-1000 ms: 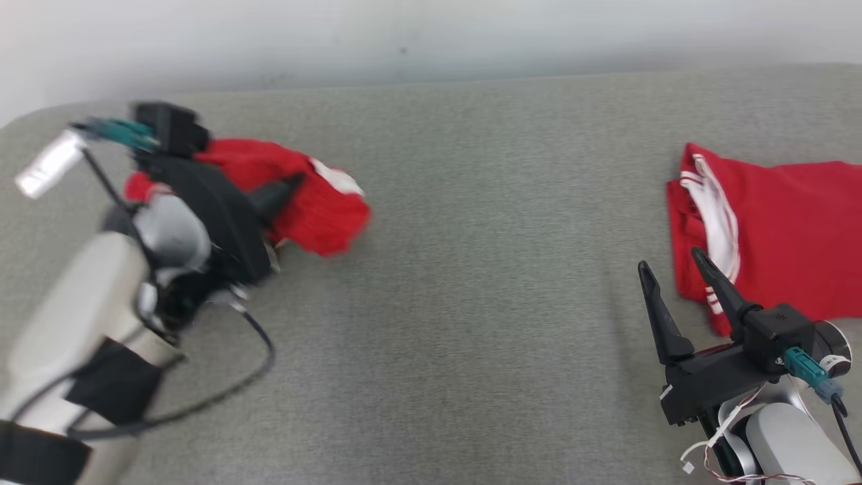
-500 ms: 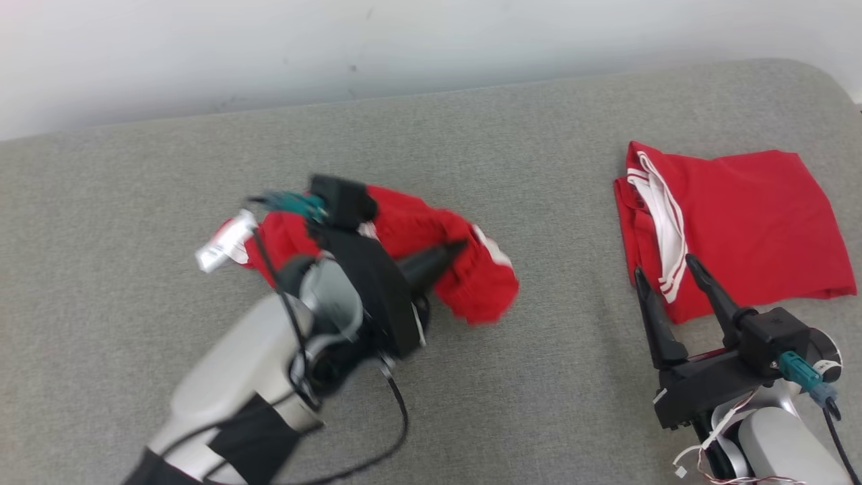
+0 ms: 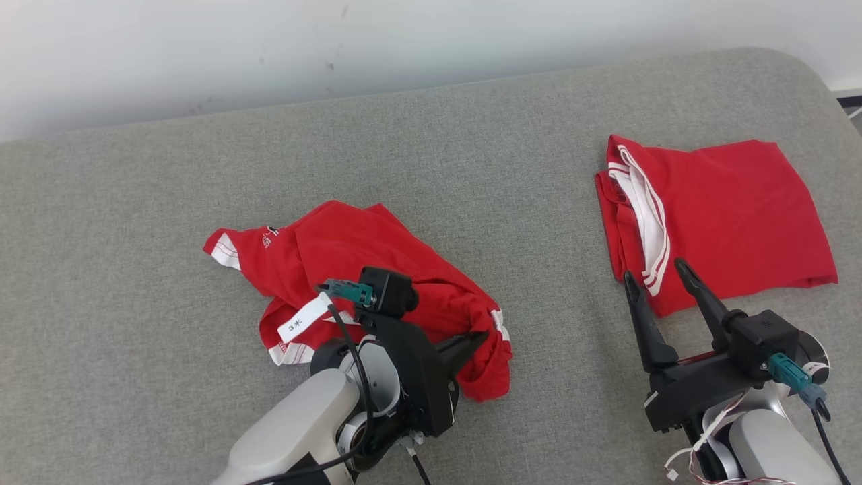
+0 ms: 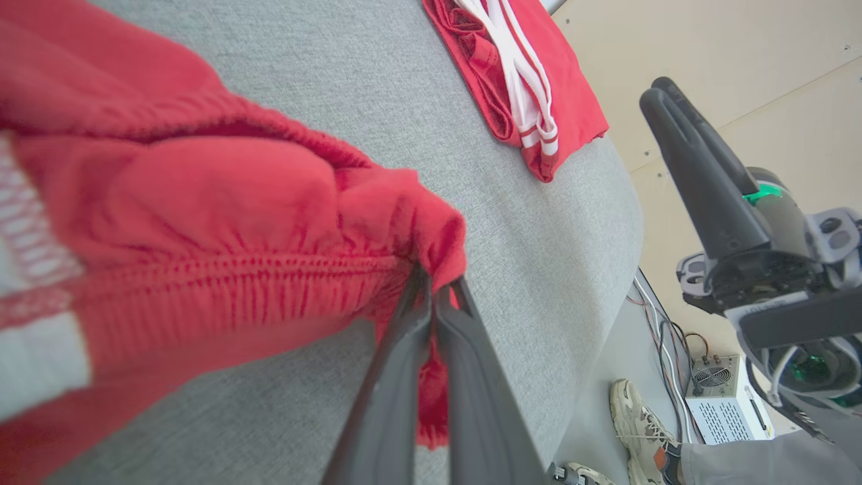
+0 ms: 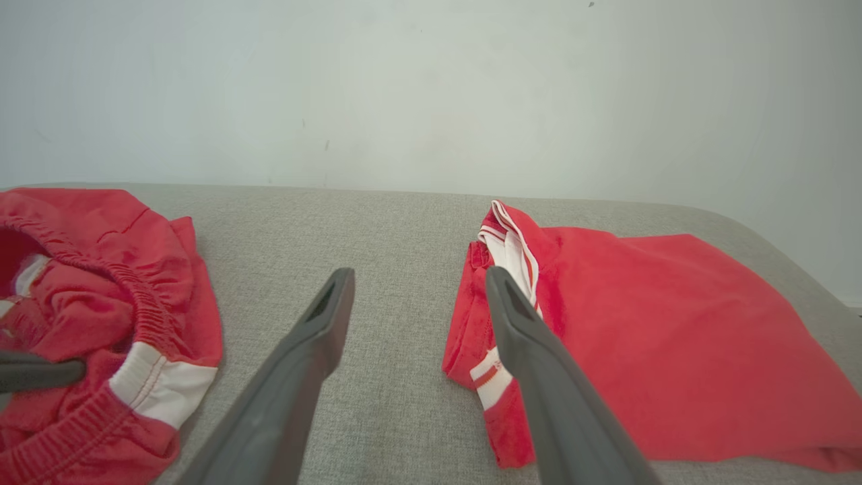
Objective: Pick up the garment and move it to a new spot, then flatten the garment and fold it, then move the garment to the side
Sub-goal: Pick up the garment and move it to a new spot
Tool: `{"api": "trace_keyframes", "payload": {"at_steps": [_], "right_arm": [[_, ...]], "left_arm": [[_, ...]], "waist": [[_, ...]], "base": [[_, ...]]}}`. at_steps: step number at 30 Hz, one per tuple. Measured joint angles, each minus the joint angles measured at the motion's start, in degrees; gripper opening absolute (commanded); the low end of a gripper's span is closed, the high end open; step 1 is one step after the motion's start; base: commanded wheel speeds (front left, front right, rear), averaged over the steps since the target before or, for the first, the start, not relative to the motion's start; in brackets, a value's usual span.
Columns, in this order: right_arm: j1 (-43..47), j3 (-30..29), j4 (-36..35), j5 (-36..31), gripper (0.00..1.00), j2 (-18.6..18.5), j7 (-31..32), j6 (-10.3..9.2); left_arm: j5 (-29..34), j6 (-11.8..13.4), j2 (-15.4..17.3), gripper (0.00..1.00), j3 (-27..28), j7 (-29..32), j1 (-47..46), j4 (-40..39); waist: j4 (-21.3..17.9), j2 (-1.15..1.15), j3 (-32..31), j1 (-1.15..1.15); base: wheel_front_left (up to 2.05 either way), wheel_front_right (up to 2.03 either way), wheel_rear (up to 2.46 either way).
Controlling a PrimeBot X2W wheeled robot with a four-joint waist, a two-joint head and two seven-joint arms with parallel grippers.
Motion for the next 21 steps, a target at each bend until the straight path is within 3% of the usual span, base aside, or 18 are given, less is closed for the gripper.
{"api": "trace_keyframes", "payload": {"at_steps": [4,5,6,7,8,21], "right_arm": [[-0.1,-0.1,0.4,0.0,1.00,0.0,0.0,0.00],[-0.1,-0.1,0.5,0.0,1.00,0.0,0.0,0.01],[-0.1,-0.1,0.5,0.0,1.00,0.0,-0.1,0.01],[-0.1,-0.3,0.6,0.0,1.00,0.0,-0.1,0.01],[-0.1,-0.4,0.8,0.0,1.00,0.0,-0.1,0.01],[2.5,-1.9,2.7,0.6,1.00,-0.2,-0.5,0.49]], "left_arm": [[0.0,0.0,-0.2,0.00,-0.8,-1.9,0.0,1.5],[0.0,0.0,-0.3,0.04,-0.7,-2.5,0.0,1.9],[0.0,0.0,-0.3,0.44,-0.9,-2.8,-0.1,2.4],[0.0,0.0,-0.2,0.77,-1.3,-3.1,-0.2,2.8],[0.0,0.0,-0.3,1.00,-1.4,-3.6,-0.2,3.1],[1.7,0.0,0.3,1.00,-1.8,-12.1,-0.3,2.7]], "waist": [[0.2,0.00,-0.1,0.00],[0.2,0.00,-0.2,0.00],[0.3,0.00,-0.2,0.00],[0.4,0.00,-0.2,0.00],[0.6,0.00,-0.3,0.00],[5.0,0.00,-3.4,0.00]], "base": [[0.00,0.00,0.00],[0.00,0.00,0.00],[0.00,0.00,0.00],[0.00,0.00,0.00],[0.00,0.00,0.00],[0.00,0.00,0.00]]}}
